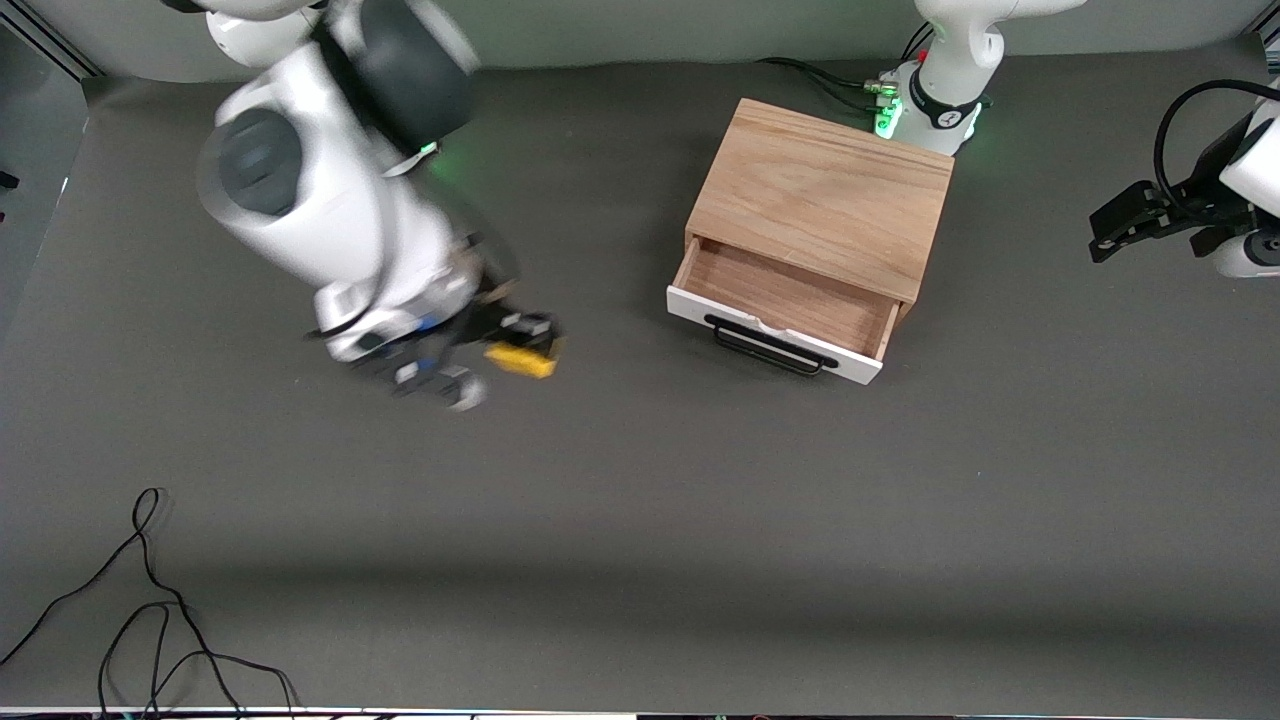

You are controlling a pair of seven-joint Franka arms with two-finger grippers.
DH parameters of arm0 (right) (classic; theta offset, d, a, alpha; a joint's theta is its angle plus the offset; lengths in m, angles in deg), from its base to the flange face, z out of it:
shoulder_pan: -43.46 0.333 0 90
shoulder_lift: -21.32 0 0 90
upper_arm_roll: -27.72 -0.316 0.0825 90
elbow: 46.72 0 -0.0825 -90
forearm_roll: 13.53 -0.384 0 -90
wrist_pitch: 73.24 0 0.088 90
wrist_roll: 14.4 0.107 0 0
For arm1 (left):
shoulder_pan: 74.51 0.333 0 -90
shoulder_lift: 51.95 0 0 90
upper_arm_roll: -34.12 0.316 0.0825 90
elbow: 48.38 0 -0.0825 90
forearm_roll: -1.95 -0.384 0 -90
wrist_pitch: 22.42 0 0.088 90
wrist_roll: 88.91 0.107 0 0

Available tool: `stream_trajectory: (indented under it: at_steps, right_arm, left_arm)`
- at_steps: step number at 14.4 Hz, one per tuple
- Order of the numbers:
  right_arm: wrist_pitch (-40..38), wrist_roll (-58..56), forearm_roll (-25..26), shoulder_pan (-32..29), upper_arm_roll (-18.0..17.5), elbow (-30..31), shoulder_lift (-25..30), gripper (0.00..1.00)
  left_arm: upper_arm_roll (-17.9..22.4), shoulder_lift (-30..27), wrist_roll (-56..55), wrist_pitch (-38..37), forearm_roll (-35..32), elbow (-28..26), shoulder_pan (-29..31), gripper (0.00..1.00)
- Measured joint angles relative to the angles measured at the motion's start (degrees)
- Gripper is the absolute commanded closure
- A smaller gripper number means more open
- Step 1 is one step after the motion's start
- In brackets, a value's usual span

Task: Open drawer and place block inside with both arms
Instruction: 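Lift the yellow cube and carry it over the open drawer, then lower the yellow cube into the drawer and open the right gripper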

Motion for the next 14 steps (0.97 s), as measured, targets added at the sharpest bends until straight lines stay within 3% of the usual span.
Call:
stream_trajectory:
  at_steps: [7, 14]
  right_arm:
    - [9.78, 16.08, 2.61, 15.09, 0.18, -0.29, -6.3, 0.81]
    - [10.78, 21.47, 4.19, 19.6, 0.24, -0.38, -12.59, 0.81]
  left_arm:
    - [0.23, 0.03, 0.0, 0.09, 0.0, -0.02, 0.02, 0.0]
    - [0.25, 0.03, 0.01, 0.11, 0.0, -0.03, 0.02, 0.0]
